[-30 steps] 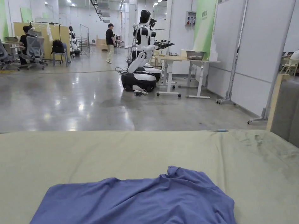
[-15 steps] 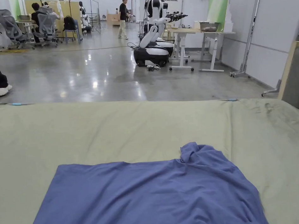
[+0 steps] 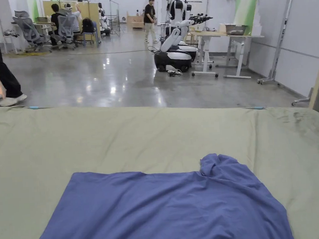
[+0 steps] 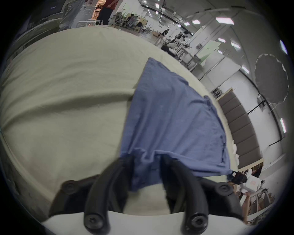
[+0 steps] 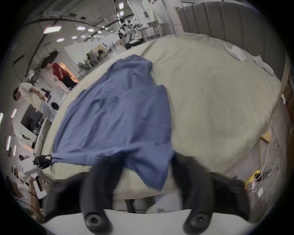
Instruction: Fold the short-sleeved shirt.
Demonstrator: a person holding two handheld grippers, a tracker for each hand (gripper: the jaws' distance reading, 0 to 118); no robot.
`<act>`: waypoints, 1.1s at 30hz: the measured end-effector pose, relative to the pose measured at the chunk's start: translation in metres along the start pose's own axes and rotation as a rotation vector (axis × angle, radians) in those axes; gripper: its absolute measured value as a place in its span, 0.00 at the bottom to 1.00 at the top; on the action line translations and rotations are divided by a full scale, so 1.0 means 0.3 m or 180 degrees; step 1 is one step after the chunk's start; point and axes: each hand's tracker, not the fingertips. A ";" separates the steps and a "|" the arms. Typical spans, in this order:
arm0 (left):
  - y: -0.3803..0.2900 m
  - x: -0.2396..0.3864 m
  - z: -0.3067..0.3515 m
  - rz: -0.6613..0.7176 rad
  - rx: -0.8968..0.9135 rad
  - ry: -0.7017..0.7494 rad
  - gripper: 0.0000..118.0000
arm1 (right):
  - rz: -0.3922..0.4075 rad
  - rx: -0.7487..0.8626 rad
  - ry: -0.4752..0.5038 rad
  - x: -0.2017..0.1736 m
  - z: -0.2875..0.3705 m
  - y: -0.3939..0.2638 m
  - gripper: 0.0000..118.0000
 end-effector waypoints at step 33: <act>0.011 0.102 -0.033 -0.0649 -0.0535 0.0841 0.35 | -0.0005 -0.0048 -0.0628 -0.070 0.135 -0.013 0.02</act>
